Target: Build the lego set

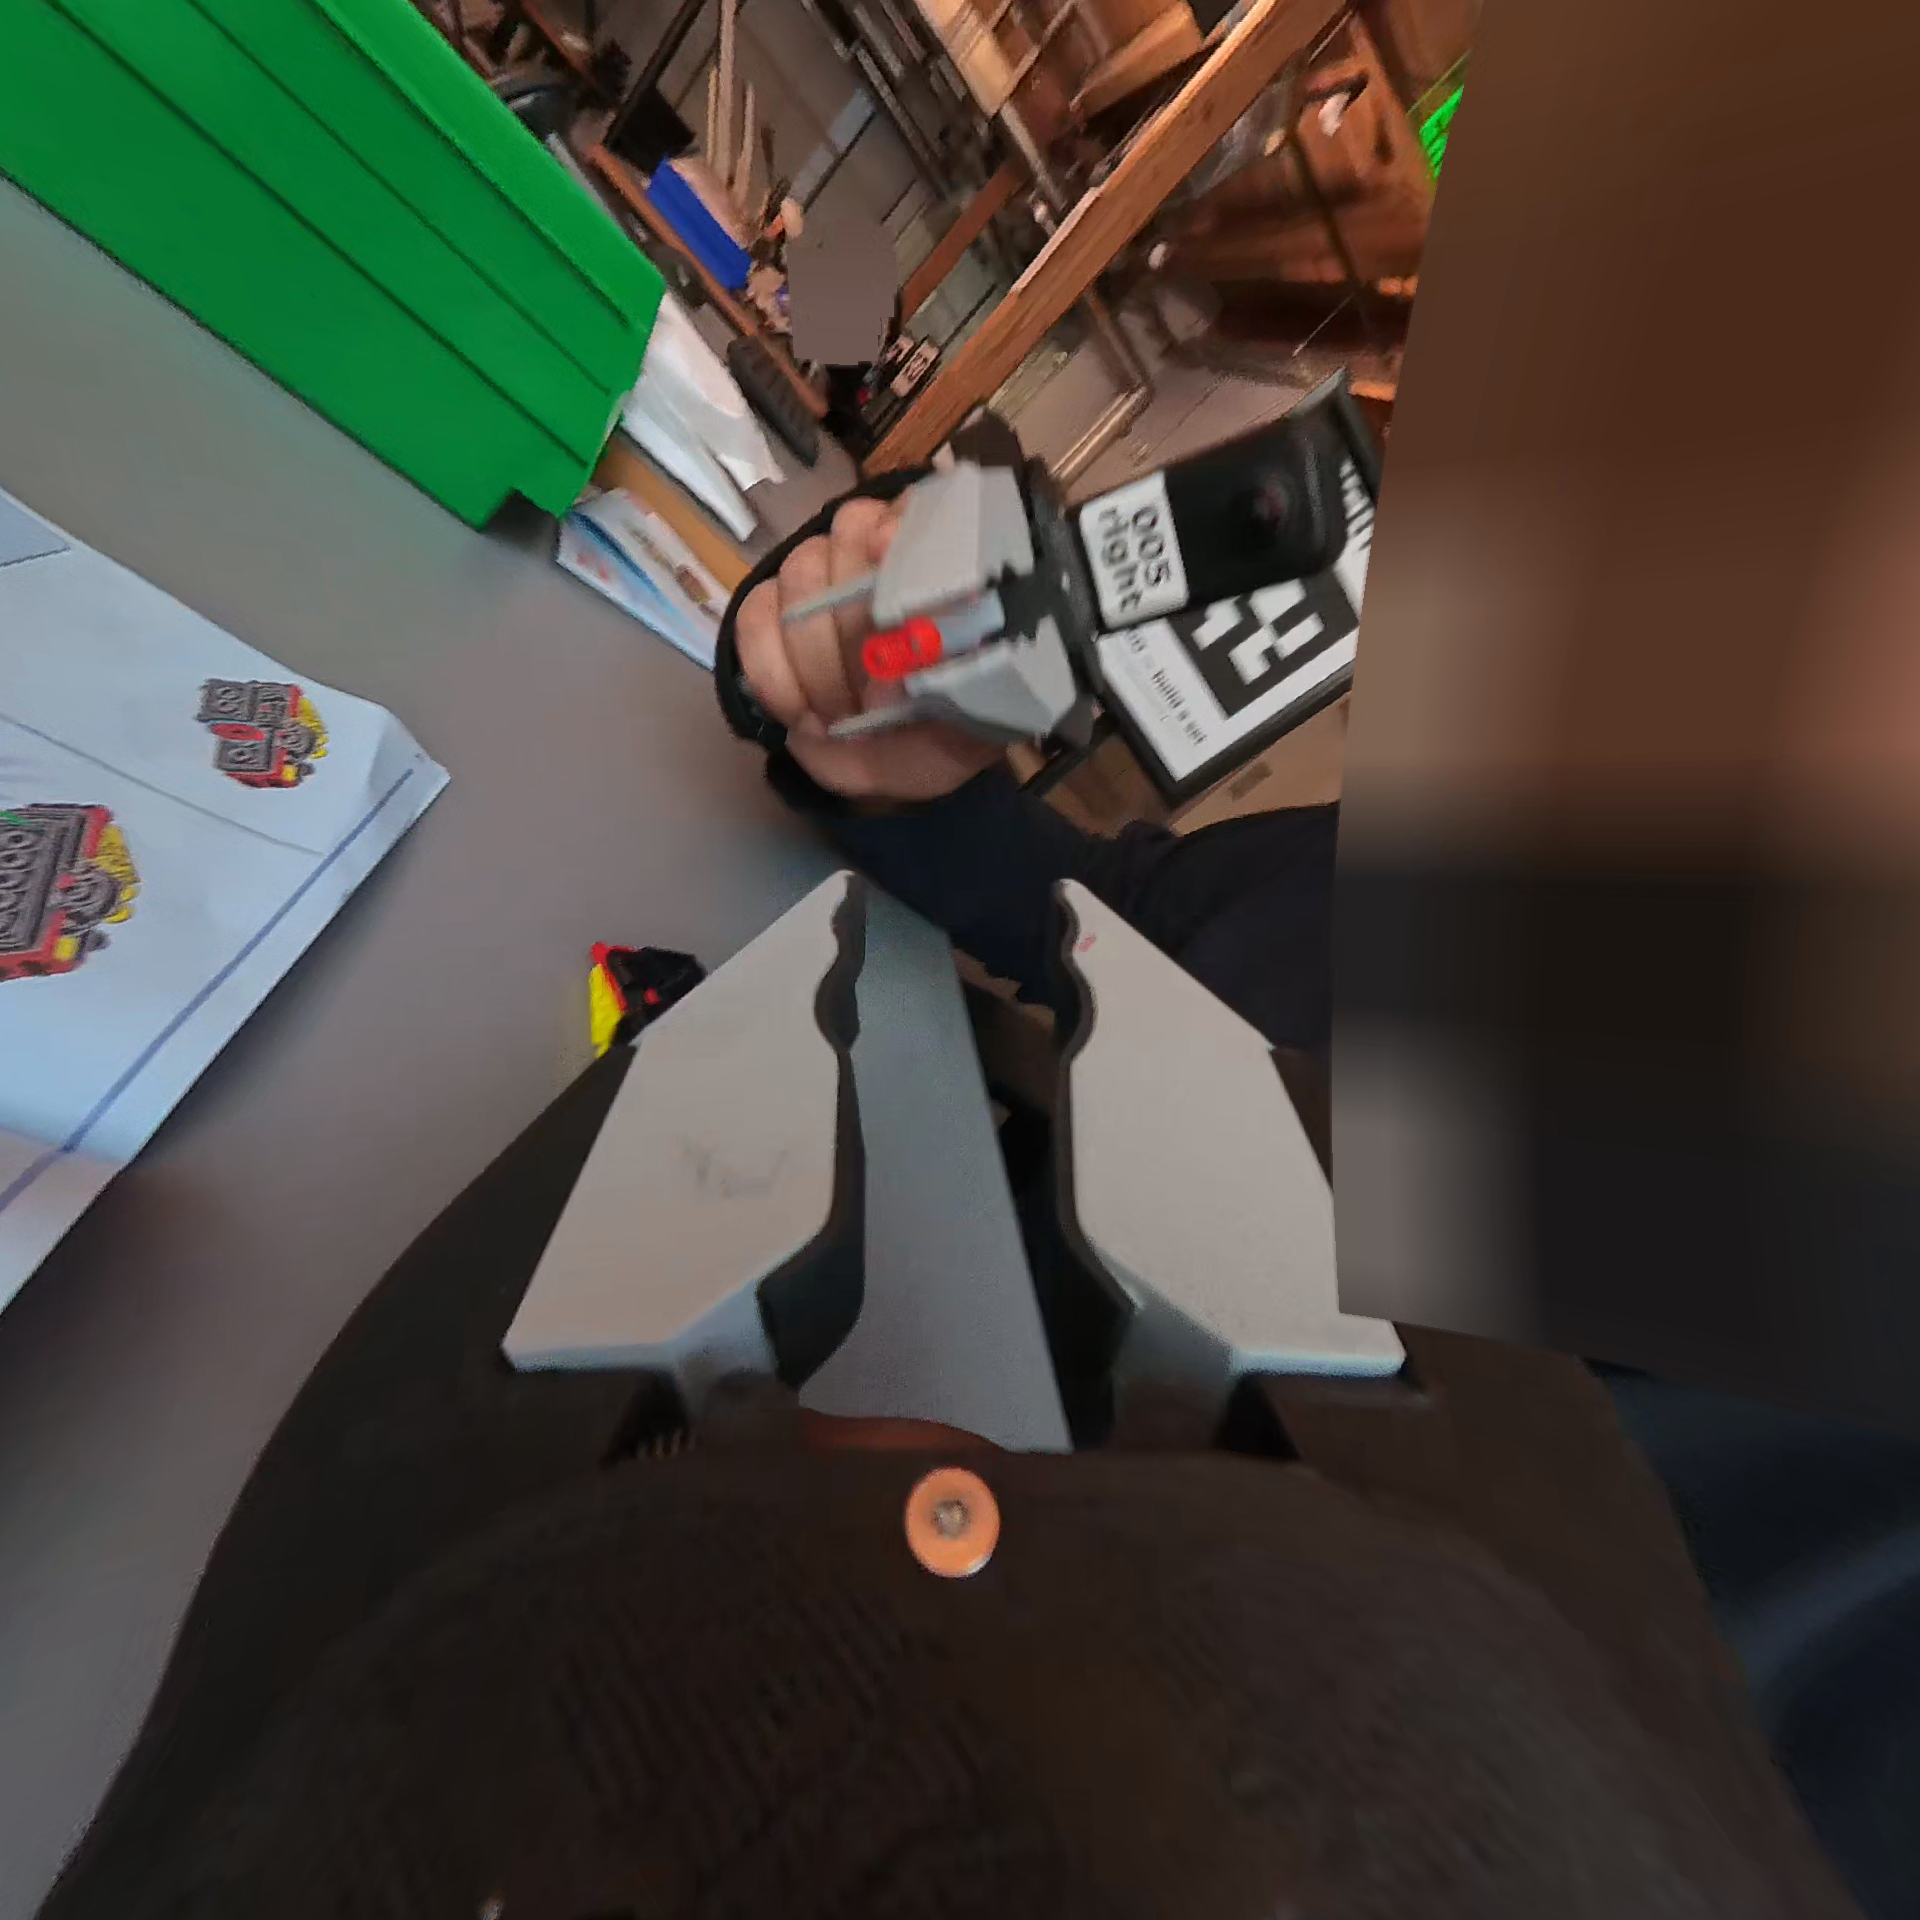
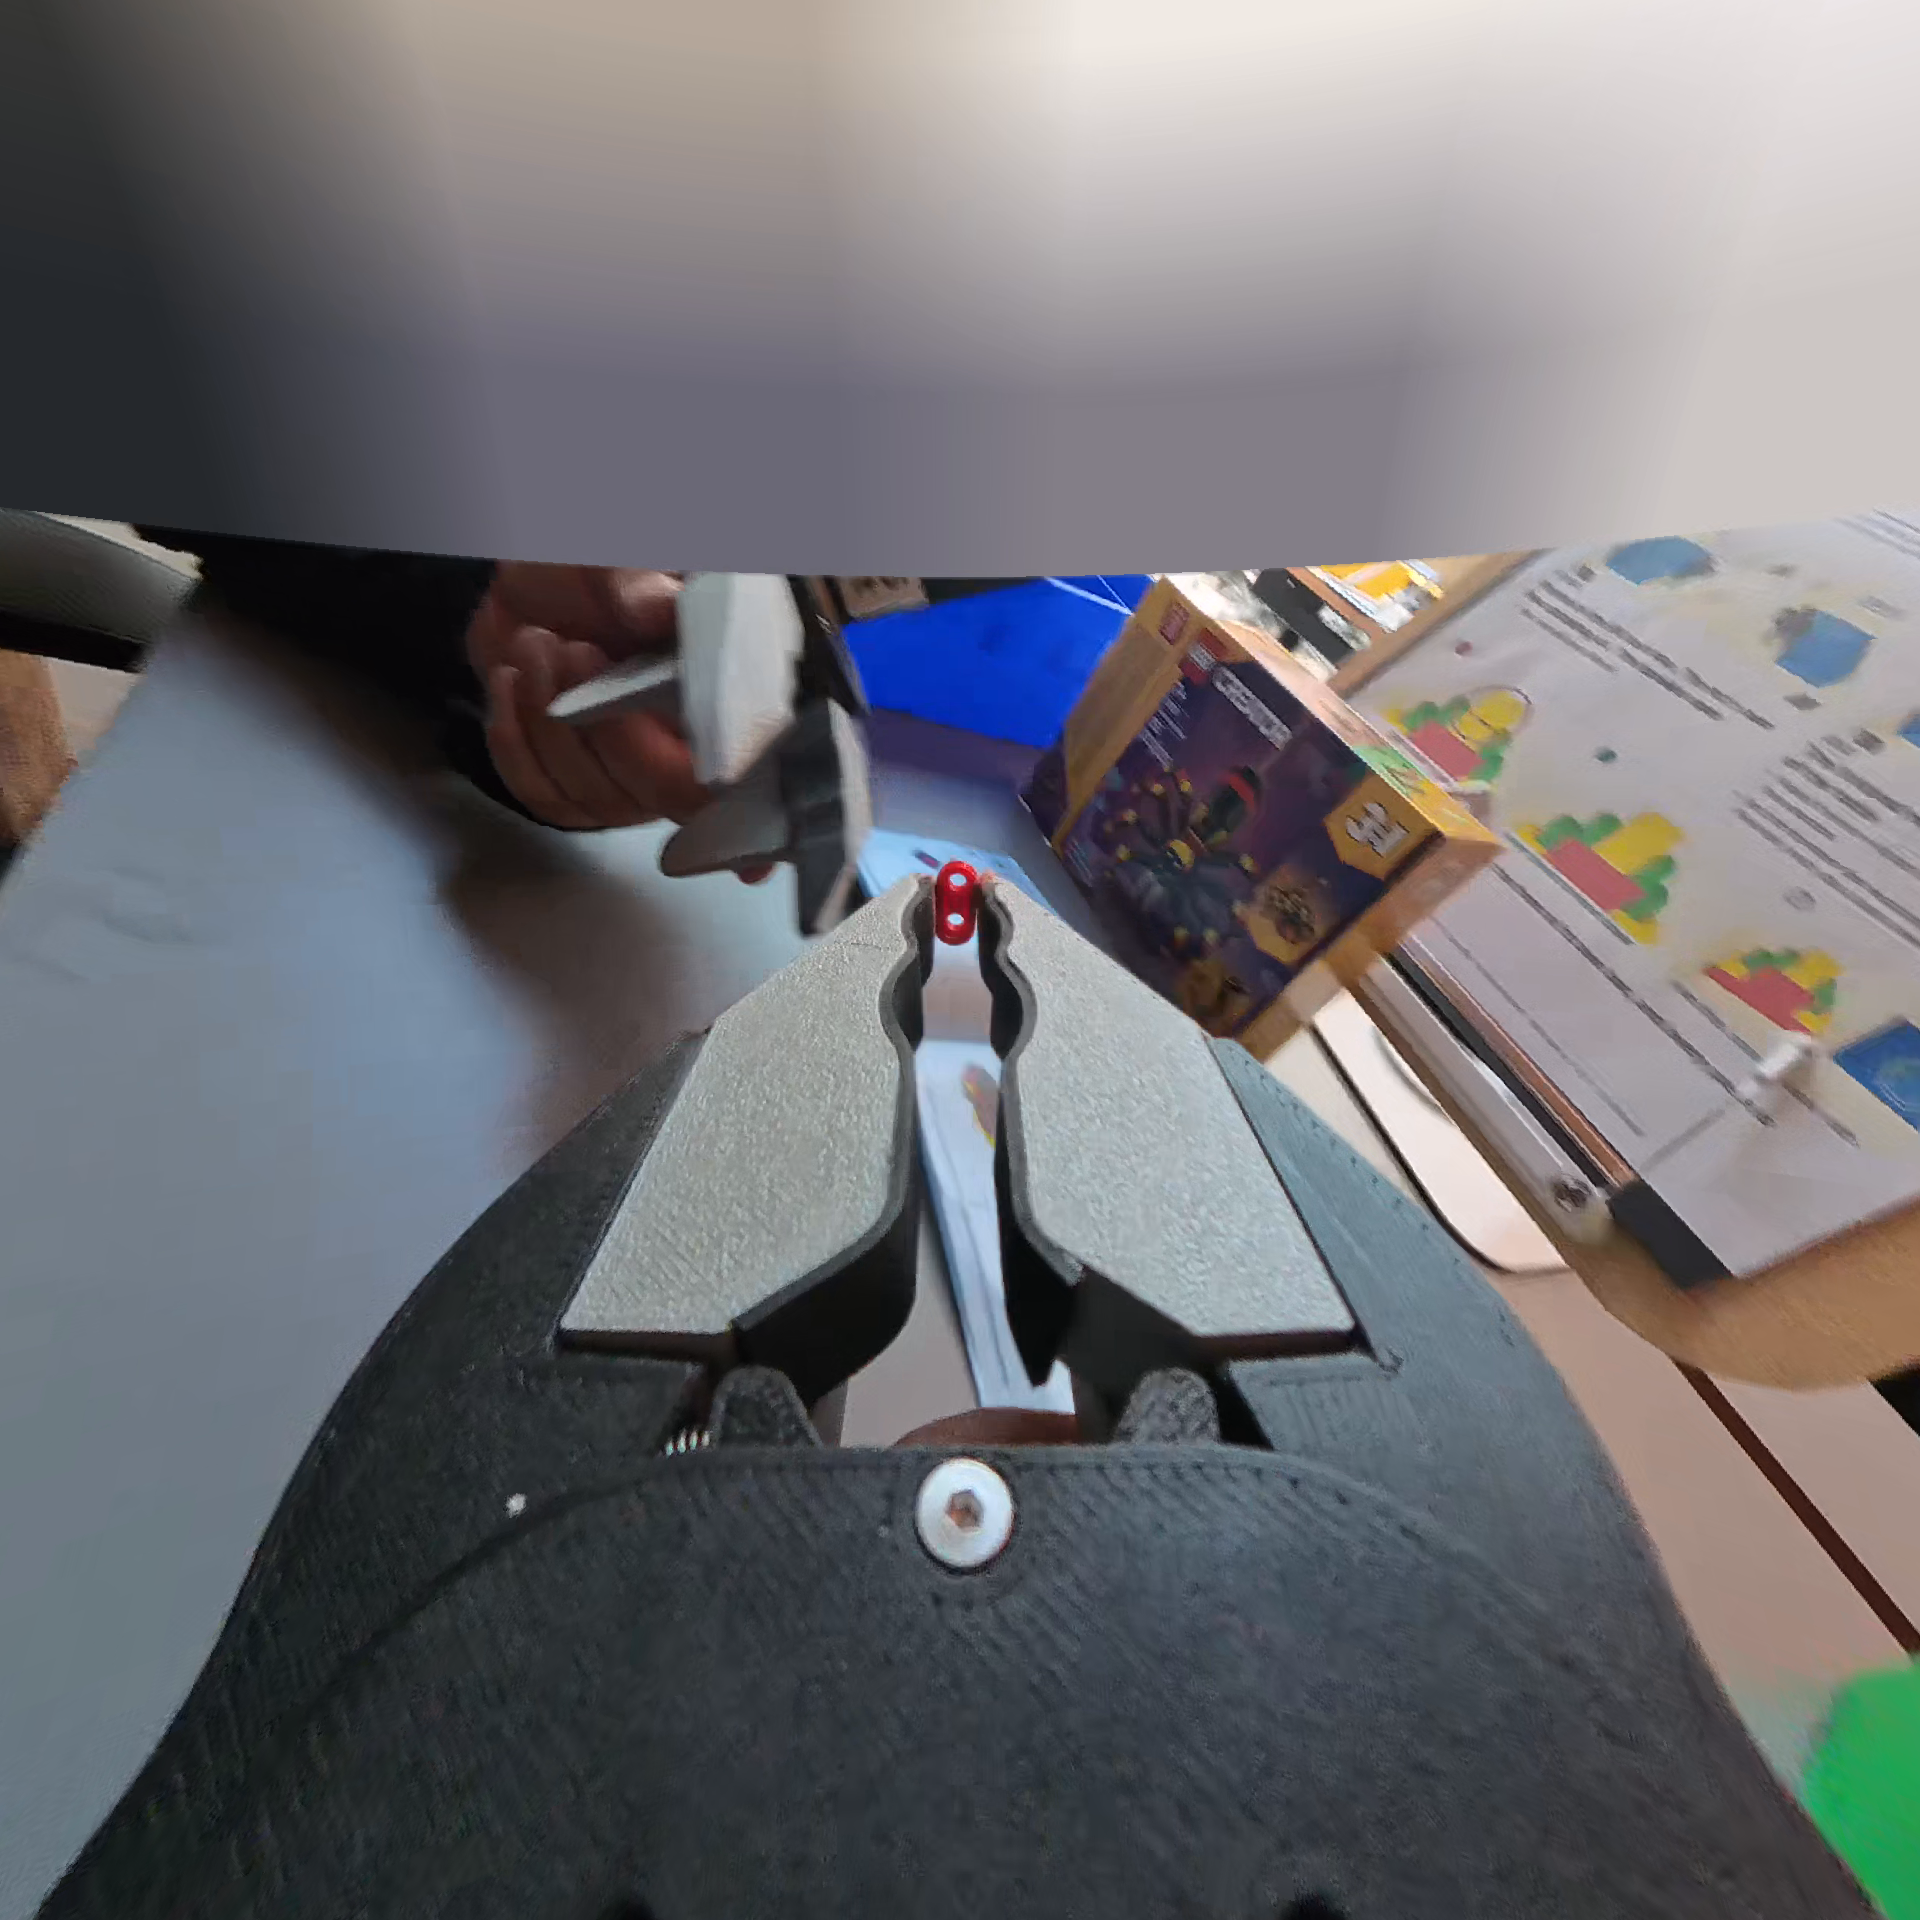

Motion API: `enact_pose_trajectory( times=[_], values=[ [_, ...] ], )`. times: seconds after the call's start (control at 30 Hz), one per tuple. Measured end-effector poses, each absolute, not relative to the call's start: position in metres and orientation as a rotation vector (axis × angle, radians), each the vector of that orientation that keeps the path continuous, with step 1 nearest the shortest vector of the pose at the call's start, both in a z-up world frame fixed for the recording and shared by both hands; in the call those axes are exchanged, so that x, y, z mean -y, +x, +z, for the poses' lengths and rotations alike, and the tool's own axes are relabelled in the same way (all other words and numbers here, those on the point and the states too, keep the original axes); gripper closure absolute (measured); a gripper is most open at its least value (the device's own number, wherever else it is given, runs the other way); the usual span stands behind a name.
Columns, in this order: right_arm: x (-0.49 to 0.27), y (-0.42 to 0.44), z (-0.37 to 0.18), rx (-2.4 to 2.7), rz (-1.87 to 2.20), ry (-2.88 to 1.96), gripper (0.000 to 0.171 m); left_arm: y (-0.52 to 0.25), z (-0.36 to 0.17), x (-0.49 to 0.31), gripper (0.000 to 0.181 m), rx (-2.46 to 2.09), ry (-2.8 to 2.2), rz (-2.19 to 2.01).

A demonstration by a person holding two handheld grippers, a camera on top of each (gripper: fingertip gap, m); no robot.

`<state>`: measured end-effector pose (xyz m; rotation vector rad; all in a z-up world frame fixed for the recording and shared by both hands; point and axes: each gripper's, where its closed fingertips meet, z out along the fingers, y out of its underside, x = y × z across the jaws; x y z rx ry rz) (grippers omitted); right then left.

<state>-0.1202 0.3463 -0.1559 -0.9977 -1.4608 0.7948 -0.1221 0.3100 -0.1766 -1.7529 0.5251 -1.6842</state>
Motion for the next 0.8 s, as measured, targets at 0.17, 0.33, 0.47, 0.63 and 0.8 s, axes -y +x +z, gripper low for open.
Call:
enact_pose_trajectory(
  times=[0.17, 0.33, 0.47, 0.63, 0.8],
  values=[
    [-0.412, -0.1, -0.182, 1.408, 0.675, -1.328, 0.167, -0.12, -0.22, -0.306, 0.134, -0.758, -1.976, -1.325],
    [-0.414, -0.093, -0.222, 1.551, 0.703, -1.555, 0.167, -0.12, -0.253, -0.296, 0.132, -0.928, -2.137, -1.096],
    [-0.402, -0.09, -0.255, 1.726, 0.609, -1.635, 0.167, -0.114, -0.266, -0.281, 0.134, -1.061, -2.17, -1.043],
    [-0.382, -0.076, -0.281, 1.94, 0.542, -1.683, 0.167, -0.101, -0.261, -0.266, 0.139, -1.125, -2.119, -1.11],
    [-0.373, -0.071, -0.273, 1.953, 0.624, -1.675, 0.162, -0.104, -0.26, -0.269, 0.135, -1.109, -2.124, -1.113]
  ],
)
